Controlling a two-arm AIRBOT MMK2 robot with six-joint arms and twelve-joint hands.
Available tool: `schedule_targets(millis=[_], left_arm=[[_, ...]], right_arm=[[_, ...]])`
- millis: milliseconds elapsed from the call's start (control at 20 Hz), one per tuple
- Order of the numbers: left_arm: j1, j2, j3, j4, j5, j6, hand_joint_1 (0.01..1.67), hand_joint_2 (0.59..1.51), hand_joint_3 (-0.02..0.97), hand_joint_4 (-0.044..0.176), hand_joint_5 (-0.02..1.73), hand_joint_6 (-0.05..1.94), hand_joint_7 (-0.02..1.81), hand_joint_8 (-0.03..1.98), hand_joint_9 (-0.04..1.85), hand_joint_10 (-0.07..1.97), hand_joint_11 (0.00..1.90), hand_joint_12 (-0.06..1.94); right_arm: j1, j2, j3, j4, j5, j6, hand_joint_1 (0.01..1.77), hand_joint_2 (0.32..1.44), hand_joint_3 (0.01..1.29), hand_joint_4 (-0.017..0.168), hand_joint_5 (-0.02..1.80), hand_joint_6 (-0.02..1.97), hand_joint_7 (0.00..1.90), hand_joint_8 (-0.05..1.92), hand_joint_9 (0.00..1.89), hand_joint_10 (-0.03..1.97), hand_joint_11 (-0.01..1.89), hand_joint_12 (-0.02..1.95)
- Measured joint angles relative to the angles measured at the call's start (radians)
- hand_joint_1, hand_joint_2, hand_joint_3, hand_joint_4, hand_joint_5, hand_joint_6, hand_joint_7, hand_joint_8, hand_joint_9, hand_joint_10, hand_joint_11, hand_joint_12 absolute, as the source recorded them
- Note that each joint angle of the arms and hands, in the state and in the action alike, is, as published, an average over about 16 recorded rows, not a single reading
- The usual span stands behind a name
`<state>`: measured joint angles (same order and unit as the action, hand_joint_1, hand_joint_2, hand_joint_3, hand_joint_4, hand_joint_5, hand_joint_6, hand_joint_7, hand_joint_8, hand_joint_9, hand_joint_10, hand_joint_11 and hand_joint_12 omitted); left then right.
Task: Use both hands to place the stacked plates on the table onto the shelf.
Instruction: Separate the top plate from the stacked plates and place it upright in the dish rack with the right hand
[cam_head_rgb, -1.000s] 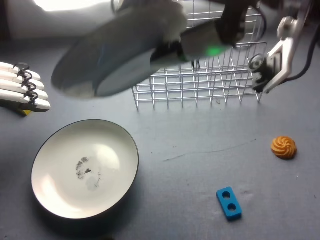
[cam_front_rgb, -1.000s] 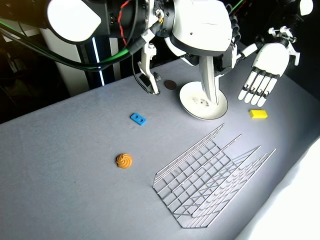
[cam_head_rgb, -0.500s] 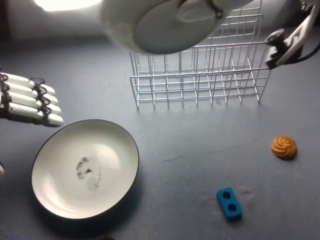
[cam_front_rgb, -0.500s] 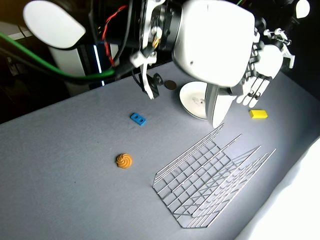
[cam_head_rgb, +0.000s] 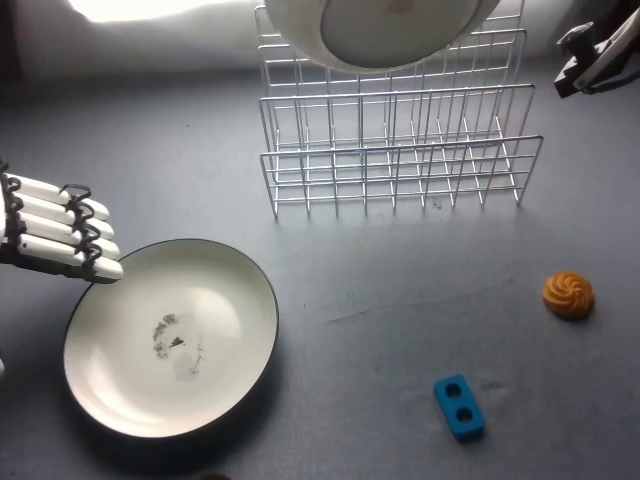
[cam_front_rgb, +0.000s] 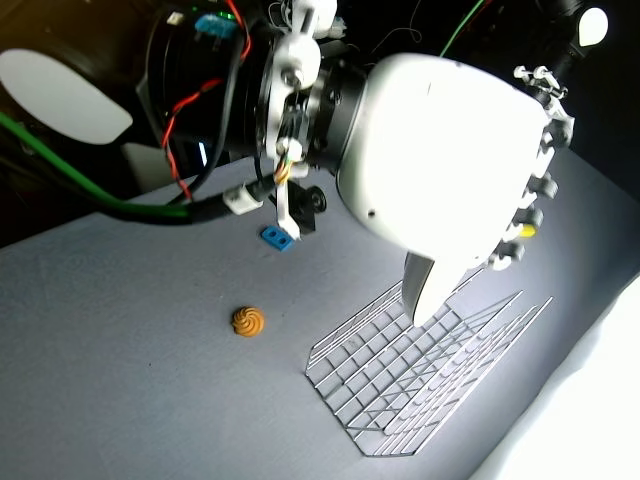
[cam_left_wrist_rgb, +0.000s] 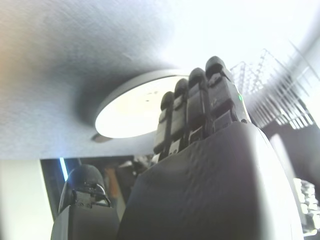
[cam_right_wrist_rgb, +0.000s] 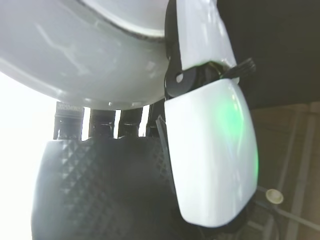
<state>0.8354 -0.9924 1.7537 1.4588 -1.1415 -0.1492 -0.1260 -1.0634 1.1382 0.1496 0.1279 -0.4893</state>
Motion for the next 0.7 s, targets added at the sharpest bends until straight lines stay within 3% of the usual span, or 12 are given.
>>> schedule_targets(millis=[700], left_arm=[[-0.036,-0.003,-0.012,0.019,0.003,-0.007,0.02,1.068,0.015,-0.001,0.1,0.02,0.11,0.0,0.07,0.01,0.03,0.04]], right_arm=[[-0.067,-0.067,0.146,-0.051,-0.005,0.104,1.38,0.95,0.01,-0.008,1.01,0.84,1.11,0.67,1.06,1.02,0.94,1.23]])
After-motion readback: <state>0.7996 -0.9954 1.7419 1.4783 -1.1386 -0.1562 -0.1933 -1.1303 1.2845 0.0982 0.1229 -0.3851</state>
